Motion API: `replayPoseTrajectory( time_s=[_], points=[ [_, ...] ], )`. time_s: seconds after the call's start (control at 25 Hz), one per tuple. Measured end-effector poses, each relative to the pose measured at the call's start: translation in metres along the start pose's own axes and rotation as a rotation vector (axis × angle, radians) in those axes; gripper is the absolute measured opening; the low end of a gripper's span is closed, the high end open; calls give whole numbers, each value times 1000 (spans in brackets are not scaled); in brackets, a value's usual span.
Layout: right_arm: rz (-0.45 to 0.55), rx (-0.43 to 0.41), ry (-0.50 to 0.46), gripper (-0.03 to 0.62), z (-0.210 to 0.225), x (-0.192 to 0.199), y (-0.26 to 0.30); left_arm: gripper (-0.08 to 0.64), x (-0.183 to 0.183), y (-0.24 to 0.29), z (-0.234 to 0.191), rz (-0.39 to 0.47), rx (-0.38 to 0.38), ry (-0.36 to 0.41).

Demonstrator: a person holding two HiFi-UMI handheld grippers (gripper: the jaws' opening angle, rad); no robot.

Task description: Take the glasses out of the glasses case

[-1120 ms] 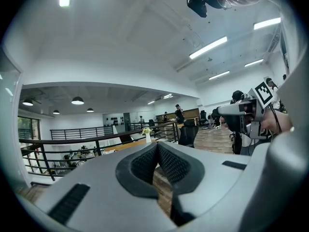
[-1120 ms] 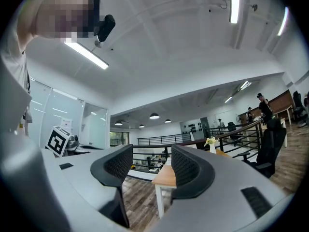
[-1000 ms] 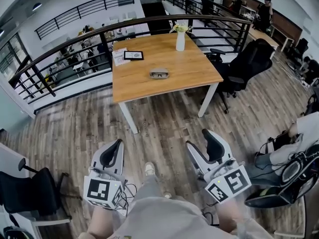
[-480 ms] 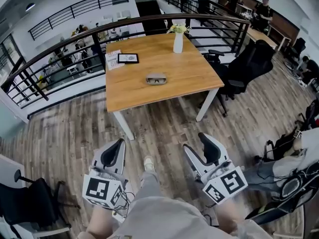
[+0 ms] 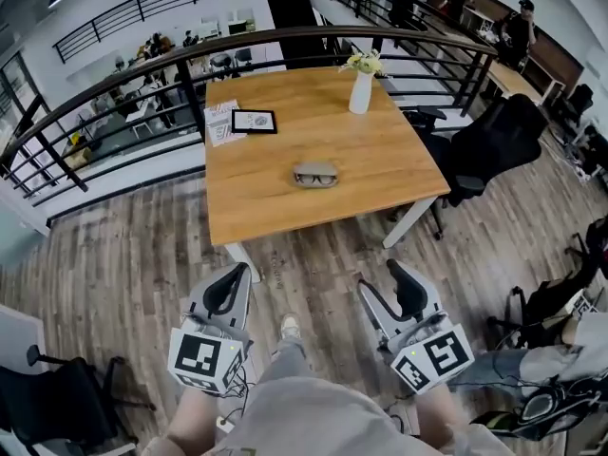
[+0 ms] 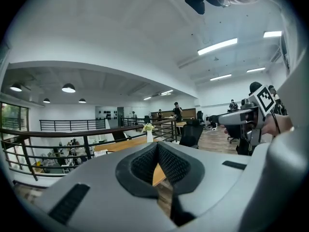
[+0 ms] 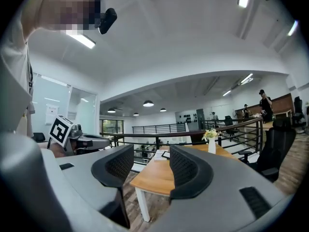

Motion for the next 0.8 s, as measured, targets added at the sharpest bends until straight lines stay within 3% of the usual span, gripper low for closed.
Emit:
replayPoseTrajectory(
  time_s=[0.48, 0.8],
  points=[
    [-4, 54, 7, 255, 67, -26, 168, 15, -28, 136, -115, 0, 67, 18],
    [-22, 47, 25, 252, 113, -19, 205, 15, -26, 189, -125, -15, 60, 2]
  ],
)
Point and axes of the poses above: the fingertips, and each gripper's own axes: y forward along the fingers, z to its right, x out of its underside, the point moved 8 cm from there along -y, backward along the fingers, and after that the axes turned 6 degrees about -y, right-handed, at the moved point
